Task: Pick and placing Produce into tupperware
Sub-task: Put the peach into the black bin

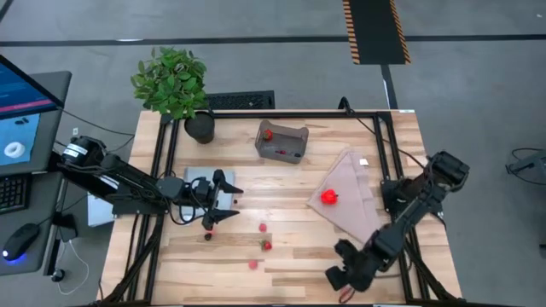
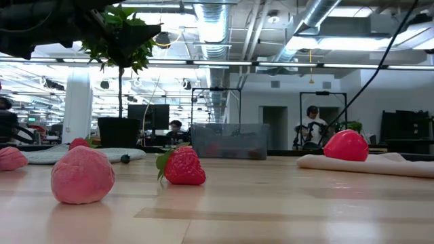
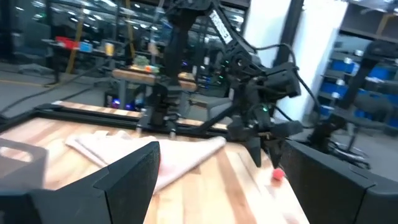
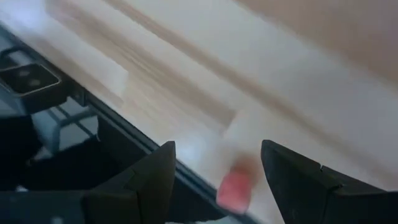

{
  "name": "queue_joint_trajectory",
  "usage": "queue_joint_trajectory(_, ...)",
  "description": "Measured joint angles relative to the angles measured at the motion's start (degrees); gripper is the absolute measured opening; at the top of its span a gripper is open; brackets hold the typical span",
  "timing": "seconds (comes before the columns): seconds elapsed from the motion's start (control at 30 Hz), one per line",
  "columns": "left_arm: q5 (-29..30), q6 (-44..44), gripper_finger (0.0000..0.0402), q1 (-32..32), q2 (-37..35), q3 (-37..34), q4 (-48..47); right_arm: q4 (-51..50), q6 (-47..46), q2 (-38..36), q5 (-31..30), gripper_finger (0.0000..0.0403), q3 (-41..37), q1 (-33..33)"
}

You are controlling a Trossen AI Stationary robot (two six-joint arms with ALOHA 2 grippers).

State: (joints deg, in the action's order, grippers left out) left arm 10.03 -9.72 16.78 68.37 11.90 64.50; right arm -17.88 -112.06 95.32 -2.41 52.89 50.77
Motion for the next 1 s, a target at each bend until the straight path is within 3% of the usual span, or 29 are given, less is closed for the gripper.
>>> queue_joint_trajectory(0.27, -5.5, 0.0, 0.0322, 0.0, 0.0, 0.0, -1.2, -3.0, -14.8, 7.6, -1.3, 0.0260, 8.4, 3.2)
queue_joint_trajectory(0.6, -9.8, -0.9, 0.0322, 0.0, 0.0, 0.0, -2.2, -7.4, -16.7, 17.1, 5.1, 0.0260, 16.4, 1.6)
queue_joint_trajectory(1.0, -11.2, -1.6, 0.0322, 0.0, 0.0, 0.0, -4.2, -25.6, -17.7, 16.8, 7.1, 0.0260, 22.5, 1.6)
